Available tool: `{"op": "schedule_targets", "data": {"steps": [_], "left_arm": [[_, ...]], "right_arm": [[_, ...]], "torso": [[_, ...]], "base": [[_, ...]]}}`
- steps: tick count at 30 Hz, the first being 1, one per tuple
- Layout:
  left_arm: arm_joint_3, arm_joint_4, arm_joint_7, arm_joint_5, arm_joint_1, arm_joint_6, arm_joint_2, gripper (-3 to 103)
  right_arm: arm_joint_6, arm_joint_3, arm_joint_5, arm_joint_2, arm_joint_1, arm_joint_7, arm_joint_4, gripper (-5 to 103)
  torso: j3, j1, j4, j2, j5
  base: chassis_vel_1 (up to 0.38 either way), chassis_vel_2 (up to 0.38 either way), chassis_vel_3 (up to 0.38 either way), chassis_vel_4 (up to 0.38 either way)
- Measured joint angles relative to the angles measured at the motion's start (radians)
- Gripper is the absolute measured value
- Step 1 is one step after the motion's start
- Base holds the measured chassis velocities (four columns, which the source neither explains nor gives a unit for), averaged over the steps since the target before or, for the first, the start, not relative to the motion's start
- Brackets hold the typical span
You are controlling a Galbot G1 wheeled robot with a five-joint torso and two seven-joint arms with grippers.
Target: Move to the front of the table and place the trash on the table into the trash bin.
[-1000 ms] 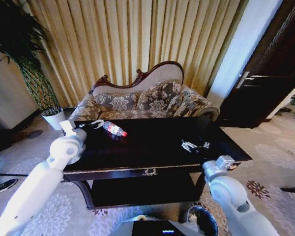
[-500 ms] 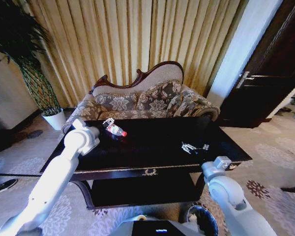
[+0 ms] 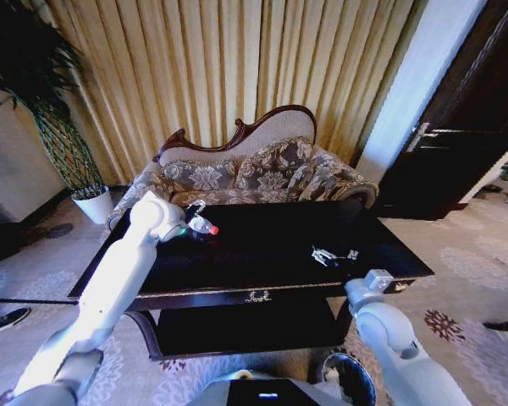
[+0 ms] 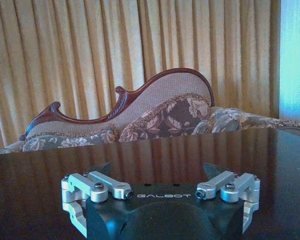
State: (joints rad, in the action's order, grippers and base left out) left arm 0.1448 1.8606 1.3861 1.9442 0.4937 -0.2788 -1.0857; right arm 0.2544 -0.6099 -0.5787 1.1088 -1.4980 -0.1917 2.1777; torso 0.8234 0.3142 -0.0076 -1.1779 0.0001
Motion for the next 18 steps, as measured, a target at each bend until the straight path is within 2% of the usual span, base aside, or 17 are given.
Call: {"op": "schedule_targets", "data": {"steps": [9, 18], "left_arm": [[-0.009, -0.041, 0.062, -0.002, -0.015, 0.002, -0.02, 100], [-0.005, -0.093, 0.067, -0.003, -0.033, 0.002, -0.04, 100]], "right_arm": [[-0.016, -0.002, 0.005, 0.008, -0.006, 0.0, -0.017, 100], [-0.018, 0.008, 0.011, 0.024, 0.0, 0.001, -0.022, 100]], "torso": [[0.0, 0.0, 0.0001, 0.0, -0.0001], [0.0, 0.0, 0.0001, 0.0, -0.0001]], "base": [[0.0, 0.0, 0.0, 0.0], [0.0, 0.0, 0.0, 0.0]]}}
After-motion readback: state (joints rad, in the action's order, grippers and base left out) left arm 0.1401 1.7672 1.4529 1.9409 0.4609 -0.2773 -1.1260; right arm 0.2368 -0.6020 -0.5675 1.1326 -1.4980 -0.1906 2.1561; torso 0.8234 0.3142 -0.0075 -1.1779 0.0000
